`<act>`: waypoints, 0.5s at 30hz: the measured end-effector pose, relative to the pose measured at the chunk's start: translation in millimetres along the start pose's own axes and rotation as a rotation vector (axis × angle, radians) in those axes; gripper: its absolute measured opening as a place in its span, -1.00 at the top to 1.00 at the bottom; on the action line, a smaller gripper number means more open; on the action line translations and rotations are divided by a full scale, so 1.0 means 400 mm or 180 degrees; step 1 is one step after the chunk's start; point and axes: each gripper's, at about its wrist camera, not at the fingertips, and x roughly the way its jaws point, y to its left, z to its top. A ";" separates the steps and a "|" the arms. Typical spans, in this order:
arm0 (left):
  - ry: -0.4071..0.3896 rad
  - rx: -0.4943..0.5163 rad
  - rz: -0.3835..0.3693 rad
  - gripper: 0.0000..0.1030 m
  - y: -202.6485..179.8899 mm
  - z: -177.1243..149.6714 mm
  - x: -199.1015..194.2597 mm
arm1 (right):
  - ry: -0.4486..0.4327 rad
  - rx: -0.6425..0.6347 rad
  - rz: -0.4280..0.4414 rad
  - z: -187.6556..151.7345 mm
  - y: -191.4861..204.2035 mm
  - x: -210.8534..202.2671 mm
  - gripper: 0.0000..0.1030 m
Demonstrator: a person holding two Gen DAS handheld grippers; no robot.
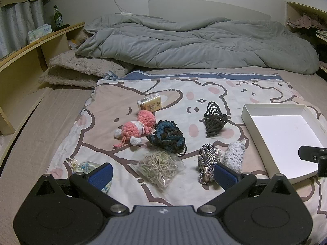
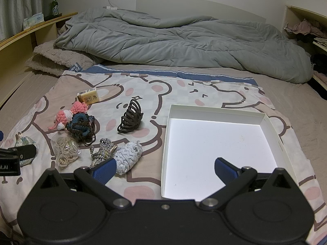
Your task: Organize objects
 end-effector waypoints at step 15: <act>0.0003 -0.0003 0.0000 -1.00 0.000 0.000 0.001 | 0.0004 0.0000 0.0002 0.002 -0.004 0.001 -1.00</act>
